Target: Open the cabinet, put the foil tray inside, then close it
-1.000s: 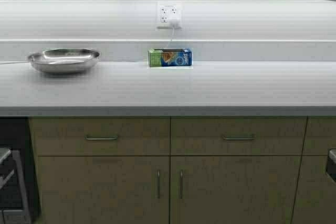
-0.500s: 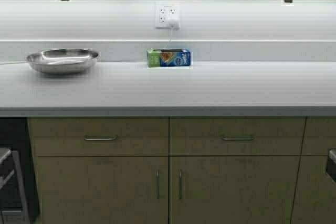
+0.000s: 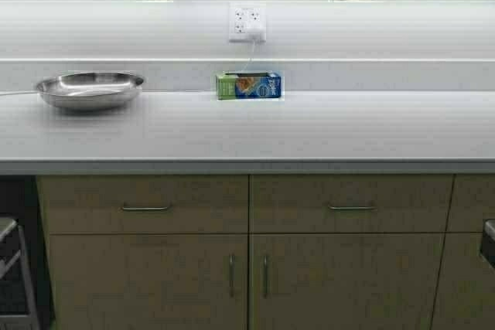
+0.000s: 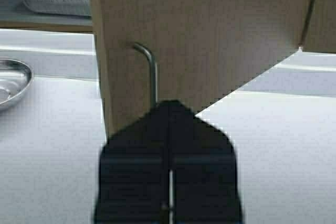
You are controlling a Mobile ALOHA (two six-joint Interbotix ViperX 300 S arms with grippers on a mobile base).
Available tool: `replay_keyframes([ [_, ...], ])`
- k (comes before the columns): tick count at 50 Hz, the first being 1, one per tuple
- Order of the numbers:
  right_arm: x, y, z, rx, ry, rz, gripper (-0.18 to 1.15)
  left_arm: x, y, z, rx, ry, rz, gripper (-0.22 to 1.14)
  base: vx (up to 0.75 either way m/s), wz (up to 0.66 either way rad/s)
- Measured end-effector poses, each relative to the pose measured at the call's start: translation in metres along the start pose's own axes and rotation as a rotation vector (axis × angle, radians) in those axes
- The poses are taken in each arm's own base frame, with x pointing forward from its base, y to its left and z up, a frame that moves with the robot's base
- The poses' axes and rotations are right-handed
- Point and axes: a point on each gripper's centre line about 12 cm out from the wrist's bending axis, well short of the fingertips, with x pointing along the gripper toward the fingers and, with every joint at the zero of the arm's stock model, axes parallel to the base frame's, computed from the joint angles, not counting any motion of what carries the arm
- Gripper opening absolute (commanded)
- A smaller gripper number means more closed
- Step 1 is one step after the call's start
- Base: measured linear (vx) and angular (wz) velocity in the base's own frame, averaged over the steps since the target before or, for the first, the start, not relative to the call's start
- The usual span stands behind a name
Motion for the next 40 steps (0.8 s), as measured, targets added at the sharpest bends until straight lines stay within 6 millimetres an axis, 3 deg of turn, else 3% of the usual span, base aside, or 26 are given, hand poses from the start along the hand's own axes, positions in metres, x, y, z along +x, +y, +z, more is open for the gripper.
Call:
replay_keyframes([
  [13, -0.011, 0.007, 0.009, -0.005, -0.029, 0.018, 0.07, 0.000, -0.025, -0.006, 0.001, 0.047, -0.051, 0.04, 0.13, 0.01],
  [22, -0.002, 0.011, 0.010, -0.004, -0.023, 0.033, 0.07, 0.007, -0.031, -0.001, 0.002, 0.038, -0.069, 0.04, 0.12, 0.04],
  [30, 0.023, 0.016, 0.015, -0.005, -0.017, 0.048, 0.07, 0.033, -0.040, 0.000, -0.001, 0.044, -0.097, 0.04, 0.12, 0.04],
  [40, 0.052, 0.020, 0.017, -0.005, -0.006, 0.057, 0.07, 0.092, -0.074, 0.004, -0.005, 0.030, -0.179, 0.04, 0.13, 0.08],
])
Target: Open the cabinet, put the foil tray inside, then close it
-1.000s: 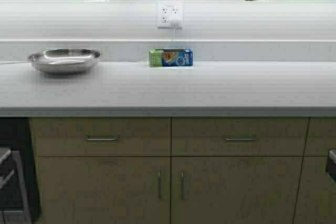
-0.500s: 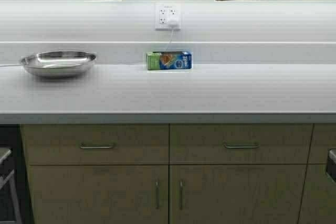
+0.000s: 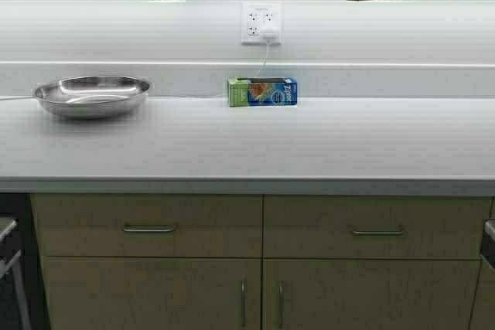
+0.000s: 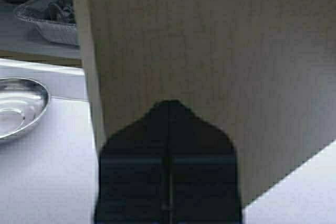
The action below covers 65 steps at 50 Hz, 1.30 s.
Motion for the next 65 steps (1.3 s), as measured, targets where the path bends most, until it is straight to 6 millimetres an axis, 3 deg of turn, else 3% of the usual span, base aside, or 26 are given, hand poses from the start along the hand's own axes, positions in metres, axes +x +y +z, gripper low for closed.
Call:
replay_keyframes([
  [8, 0.024, 0.003, 0.012, 0.000, -0.018, 0.009, 0.07, 0.030, -0.017, 0.006, -0.006, -0.023, -0.043, 0.04, 0.14, 0.07],
  [13, 0.050, 0.014, 0.012, -0.004, -0.012, 0.034, 0.07, 0.033, -0.026, 0.007, -0.006, -0.023, -0.062, 0.04, 0.12, 0.03],
  [17, 0.054, 0.015, 0.007, -0.005, 0.016, 0.026, 0.07, 0.029, -0.028, 0.006, -0.006, -0.019, -0.064, 0.04, 0.11, 0.06],
  [28, 0.013, 0.018, 0.013, -0.004, 0.008, 0.027, 0.07, -0.002, -0.027, 0.001, -0.003, 0.012, -0.052, 0.04, 0.15, 0.03],
  [38, -0.022, 0.024, -0.014, 0.002, 0.059, 0.042, 0.07, -0.025, -0.037, -0.015, -0.009, 0.051, -0.075, 0.04, 0.11, -0.03],
  [49, -0.033, 0.023, -0.044, 0.004, 0.126, 0.039, 0.07, -0.015, -0.038, -0.018, -0.017, 0.054, -0.081, 0.04, 0.07, -0.09],
  [58, -0.033, 0.027, -0.045, 0.001, 0.127, 0.053, 0.07, 0.014, -0.039, -0.029, -0.013, 0.082, -0.077, 0.04, 0.04, -0.03],
  [65, -0.034, 0.025, -0.045, 0.001, 0.129, 0.046, 0.07, 0.010, -0.036, -0.036, -0.012, 0.111, -0.060, 0.04, 0.02, -0.01],
])
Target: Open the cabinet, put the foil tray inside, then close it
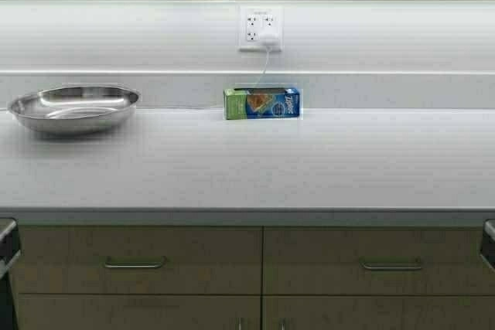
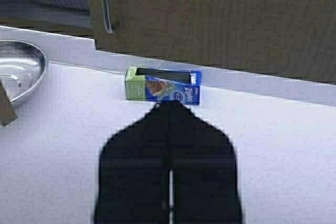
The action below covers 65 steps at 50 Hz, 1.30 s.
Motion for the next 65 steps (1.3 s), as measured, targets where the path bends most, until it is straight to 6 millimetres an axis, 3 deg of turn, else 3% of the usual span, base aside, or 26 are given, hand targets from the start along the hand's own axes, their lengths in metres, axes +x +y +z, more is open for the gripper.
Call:
replay_keyframes([
  [13, -0.001, 0.001, -0.005, 0.001, 0.009, 0.002, 0.07, -0.045, -0.002, -0.010, 0.017, 0.026, 0.008, 0.04, 0.01, 0.00],
  [22, -0.001, 0.002, -0.007, -0.002, 0.015, 0.005, 0.07, -0.062, -0.004, -0.023, 0.023, 0.053, 0.006, 0.04, 0.00, 0.01],
  [37, -0.001, 0.002, -0.012, -0.002, 0.026, 0.007, 0.07, -0.070, -0.002, -0.044, 0.023, 0.102, 0.012, 0.04, 0.00, 0.02],
  [65, -0.001, 0.002, -0.014, -0.004, 0.034, 0.007, 0.07, -0.076, -0.003, -0.042, 0.025, 0.093, 0.011, 0.04, 0.00, 0.00],
])
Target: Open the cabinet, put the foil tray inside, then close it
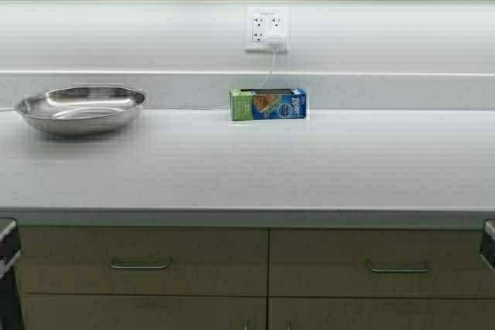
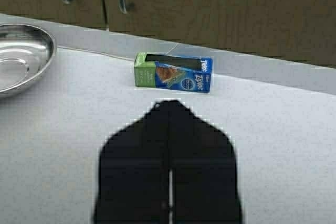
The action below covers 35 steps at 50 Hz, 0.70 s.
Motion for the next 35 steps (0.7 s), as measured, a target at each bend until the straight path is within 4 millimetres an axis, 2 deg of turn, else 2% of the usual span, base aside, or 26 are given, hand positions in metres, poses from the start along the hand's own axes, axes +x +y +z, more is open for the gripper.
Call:
replay_keyframes([
  [35, 0.0004, -0.0005, -0.0005, -0.001, 0.002, -0.001, 0.07, 0.0000, 0.0000, 0.0000, 0.002, 0.000, 0.000, 0.04, 0.00, 0.00],
])
